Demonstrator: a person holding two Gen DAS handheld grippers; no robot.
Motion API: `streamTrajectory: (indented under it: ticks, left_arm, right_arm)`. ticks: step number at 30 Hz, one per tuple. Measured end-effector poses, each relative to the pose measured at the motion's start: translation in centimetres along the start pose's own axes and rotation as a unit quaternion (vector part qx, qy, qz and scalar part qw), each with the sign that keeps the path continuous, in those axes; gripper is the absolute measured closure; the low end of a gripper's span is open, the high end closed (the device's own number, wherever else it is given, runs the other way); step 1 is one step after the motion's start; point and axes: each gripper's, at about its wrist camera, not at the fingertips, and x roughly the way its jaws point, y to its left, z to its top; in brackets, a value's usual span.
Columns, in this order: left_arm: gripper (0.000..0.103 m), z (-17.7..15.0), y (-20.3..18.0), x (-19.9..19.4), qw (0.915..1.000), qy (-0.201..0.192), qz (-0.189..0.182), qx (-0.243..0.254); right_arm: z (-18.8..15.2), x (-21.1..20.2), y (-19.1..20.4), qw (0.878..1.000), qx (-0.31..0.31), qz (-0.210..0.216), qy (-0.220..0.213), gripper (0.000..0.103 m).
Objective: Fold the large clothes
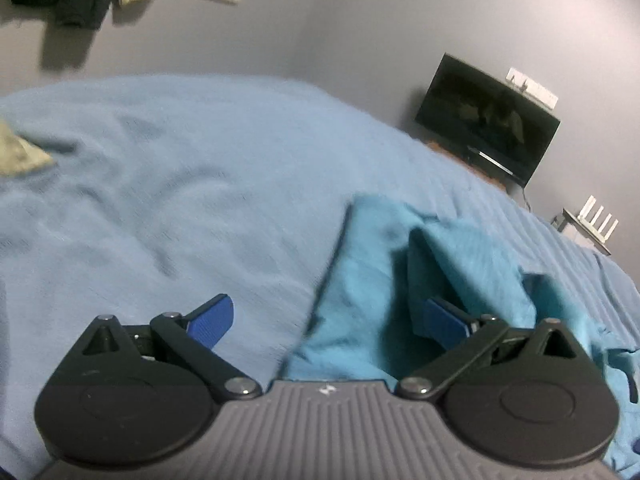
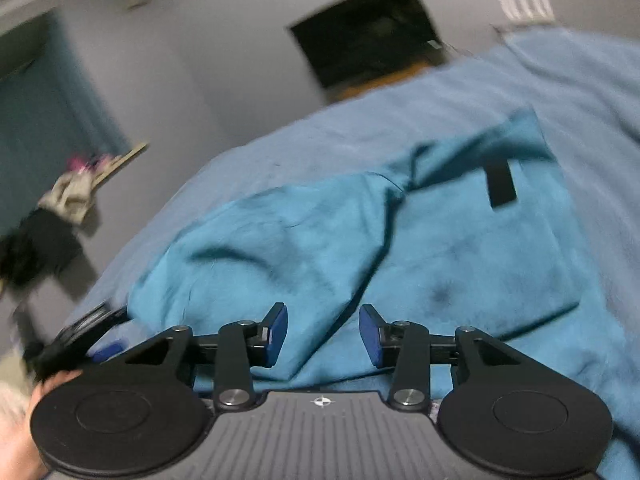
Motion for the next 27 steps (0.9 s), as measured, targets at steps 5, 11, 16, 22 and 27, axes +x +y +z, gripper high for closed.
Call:
streamTrajectory:
  ticks: [5,11,16,22,27]
  left_arm:
    - [0.0,0.1,0.9,-3.2,0.9986,0.015,-0.001,0.05]
    - [0.0,-2.0,-0.2,-1.5,0.9936,0.074,-0.028,0.081]
    - [0.001,-3.5,-0.9,0.9,0.9875,0.116,-0.021,0.105]
    - [0.001,-3.3,-0.5,0.9,0.988,0.114,-0.032,0.099]
    - [0.001,-3.3,-1.2,2.1,0.9865,0.114,-0.027,0.114]
  right_arm:
    - [0.0,2.9,0.7,0.997,0.078,-0.004,0.027,0.038]
    - [-0.1,8.6,3.4,0.994,0.073,-0.056,0.063,0.024]
    - [-0.1,8.1,3.3,0.987,0.147,-0.002,0.063,0.098]
    - [3.6,2.1,5.0,0.99,0.0,-0.119,-0.074,0.101]
    - [3.8,3.6,2.8,0.971,-0.066,-0.228,-0.017,0.097]
